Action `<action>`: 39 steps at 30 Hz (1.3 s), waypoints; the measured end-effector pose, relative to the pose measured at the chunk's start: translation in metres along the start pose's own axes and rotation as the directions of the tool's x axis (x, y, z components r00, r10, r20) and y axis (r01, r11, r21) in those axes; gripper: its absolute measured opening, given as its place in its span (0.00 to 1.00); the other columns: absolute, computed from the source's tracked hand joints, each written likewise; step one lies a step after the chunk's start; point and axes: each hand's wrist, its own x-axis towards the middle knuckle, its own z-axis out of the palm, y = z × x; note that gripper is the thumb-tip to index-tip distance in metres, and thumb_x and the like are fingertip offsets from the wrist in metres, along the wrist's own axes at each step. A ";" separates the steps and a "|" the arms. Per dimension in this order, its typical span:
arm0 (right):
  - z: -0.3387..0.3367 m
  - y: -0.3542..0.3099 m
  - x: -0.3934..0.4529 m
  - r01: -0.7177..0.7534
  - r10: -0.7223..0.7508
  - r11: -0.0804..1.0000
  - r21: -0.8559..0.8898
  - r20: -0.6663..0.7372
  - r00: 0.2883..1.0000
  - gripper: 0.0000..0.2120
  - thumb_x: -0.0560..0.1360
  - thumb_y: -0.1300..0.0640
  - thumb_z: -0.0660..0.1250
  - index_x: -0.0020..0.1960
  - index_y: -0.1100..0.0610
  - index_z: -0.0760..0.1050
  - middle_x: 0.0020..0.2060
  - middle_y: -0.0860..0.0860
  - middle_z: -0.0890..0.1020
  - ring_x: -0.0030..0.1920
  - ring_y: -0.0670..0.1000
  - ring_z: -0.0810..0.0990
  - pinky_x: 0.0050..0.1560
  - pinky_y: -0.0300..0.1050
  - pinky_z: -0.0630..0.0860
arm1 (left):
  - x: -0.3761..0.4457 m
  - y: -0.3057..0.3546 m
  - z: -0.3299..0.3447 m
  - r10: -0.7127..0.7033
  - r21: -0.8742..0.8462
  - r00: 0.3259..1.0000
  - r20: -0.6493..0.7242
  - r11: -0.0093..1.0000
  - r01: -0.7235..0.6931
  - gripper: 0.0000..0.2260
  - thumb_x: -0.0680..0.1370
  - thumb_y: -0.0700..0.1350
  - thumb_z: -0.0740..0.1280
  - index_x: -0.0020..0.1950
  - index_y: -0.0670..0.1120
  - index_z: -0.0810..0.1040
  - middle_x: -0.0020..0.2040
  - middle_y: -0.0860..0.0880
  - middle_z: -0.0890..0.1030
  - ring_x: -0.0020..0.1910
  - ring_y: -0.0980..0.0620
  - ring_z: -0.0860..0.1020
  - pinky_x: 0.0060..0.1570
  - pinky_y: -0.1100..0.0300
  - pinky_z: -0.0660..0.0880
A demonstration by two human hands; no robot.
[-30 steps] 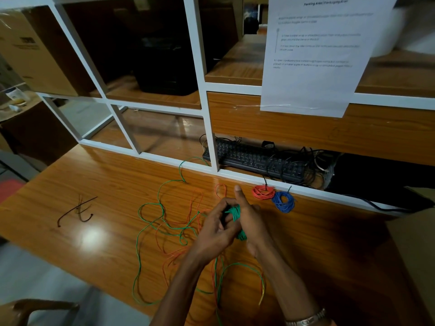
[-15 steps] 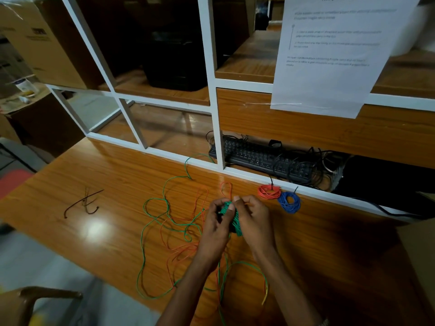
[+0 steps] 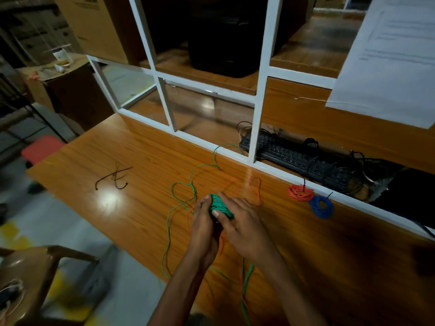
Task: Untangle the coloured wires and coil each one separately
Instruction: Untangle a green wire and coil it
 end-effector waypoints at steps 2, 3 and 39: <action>0.013 -0.010 0.009 0.029 -0.029 0.999 -0.043 0.015 0.999 0.24 0.85 0.46 0.58 0.78 0.54 0.68 0.63 0.48 0.78 0.65 0.46 0.71 0.67 0.41 0.68 | 0.008 0.009 -0.013 -0.043 0.069 0.998 -0.049 0.997 0.046 0.12 0.87 0.48 0.61 0.62 0.42 0.77 0.43 0.44 0.80 0.39 0.52 0.82 0.32 0.60 0.79; 0.021 -0.014 0.014 0.025 -0.025 0.999 -0.042 -0.006 1.000 0.22 0.86 0.47 0.58 0.76 0.54 0.70 0.62 0.49 0.79 0.64 0.47 0.72 0.67 0.43 0.69 | 0.011 0.013 -0.019 -0.051 0.145 0.997 -0.056 0.988 0.059 0.13 0.87 0.49 0.60 0.62 0.40 0.77 0.45 0.42 0.81 0.40 0.51 0.81 0.31 0.61 0.78; 0.305 -0.152 0.254 -0.313 0.200 0.937 0.151 0.503 0.841 0.21 0.86 0.43 0.54 0.62 0.53 0.81 0.53 0.46 0.82 0.53 0.43 0.80 0.54 0.42 0.76 | 0.164 0.225 -0.326 0.275 0.601 0.960 -0.057 0.777 -0.187 0.11 0.84 0.47 0.67 0.64 0.51 0.85 0.51 0.50 0.89 0.50 0.51 0.87 0.51 0.47 0.86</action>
